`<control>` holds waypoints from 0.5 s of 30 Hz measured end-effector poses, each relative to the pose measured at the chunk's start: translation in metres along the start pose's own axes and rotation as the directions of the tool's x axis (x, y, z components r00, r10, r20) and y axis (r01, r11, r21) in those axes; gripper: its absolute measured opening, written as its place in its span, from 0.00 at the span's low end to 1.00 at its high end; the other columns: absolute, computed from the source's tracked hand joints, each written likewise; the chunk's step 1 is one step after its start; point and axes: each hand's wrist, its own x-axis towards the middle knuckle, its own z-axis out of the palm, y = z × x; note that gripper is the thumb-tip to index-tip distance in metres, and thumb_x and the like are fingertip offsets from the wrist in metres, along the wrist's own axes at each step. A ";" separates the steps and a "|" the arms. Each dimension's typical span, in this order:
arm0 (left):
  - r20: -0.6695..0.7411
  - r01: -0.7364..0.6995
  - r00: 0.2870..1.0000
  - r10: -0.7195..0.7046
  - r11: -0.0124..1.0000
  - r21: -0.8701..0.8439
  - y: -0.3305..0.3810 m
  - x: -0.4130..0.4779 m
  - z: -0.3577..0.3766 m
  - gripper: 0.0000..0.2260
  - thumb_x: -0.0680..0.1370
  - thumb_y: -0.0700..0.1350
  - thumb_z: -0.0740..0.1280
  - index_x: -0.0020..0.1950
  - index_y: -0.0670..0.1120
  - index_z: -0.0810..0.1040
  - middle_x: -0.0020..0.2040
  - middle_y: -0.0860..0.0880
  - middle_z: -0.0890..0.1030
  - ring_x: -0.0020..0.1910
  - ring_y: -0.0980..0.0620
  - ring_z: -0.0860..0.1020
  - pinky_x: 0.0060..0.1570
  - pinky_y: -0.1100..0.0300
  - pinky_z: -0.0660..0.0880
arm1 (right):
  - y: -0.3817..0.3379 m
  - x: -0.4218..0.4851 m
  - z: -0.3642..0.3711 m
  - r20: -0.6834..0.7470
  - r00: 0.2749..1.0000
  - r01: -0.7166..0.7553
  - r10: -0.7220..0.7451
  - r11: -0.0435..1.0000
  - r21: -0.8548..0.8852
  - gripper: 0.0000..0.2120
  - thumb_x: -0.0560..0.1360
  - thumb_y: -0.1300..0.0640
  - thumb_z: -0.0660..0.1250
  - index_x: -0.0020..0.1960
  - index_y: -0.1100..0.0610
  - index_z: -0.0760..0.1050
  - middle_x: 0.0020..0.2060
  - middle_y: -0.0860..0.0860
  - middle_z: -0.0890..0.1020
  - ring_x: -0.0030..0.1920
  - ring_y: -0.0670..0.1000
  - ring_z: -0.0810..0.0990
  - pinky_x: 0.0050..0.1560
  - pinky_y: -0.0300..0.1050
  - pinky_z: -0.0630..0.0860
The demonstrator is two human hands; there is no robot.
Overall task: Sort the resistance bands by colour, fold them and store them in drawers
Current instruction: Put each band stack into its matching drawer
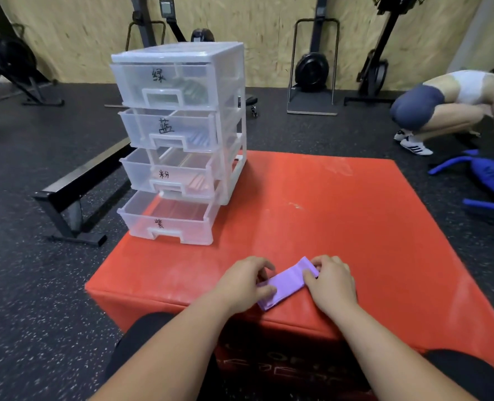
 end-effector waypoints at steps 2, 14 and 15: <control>0.002 0.001 1.000 -0.001 1.000 -0.026 0.000 0.000 0.000 0.22 0.72 0.50 0.76 0.66 0.55 0.80 0.53 0.55 0.81 0.49 0.54 0.79 0.53 0.57 0.77 | -0.007 -0.001 -0.004 0.003 1.000 0.018 -0.019 0.998 0.066 0.07 0.75 0.50 0.70 0.52 0.46 0.77 0.51 0.50 0.80 0.55 0.59 0.77 0.56 0.54 0.76; -0.263 -0.041 0.960 -0.096 0.880 -0.473 0.015 0.002 -0.025 0.09 0.79 0.51 0.74 0.59 0.53 0.85 0.52 0.57 0.87 0.53 0.56 0.84 0.56 0.53 0.80 | -0.073 0.004 -0.038 0.161 0.947 0.059 -0.278 0.644 0.763 0.14 0.77 0.66 0.72 0.59 0.52 0.80 0.47 0.51 0.89 0.50 0.51 0.87 0.52 0.48 0.85; -0.270 -0.047 0.956 -0.113 0.852 -0.521 0.014 0.002 -0.030 0.09 0.79 0.51 0.75 0.58 0.53 0.85 0.51 0.55 0.87 0.53 0.54 0.84 0.55 0.53 0.80 | -0.078 0.007 -0.043 0.167 0.938 0.066 -0.303 0.630 0.774 0.15 0.77 0.66 0.73 0.61 0.52 0.80 0.47 0.52 0.89 0.49 0.51 0.87 0.52 0.48 0.85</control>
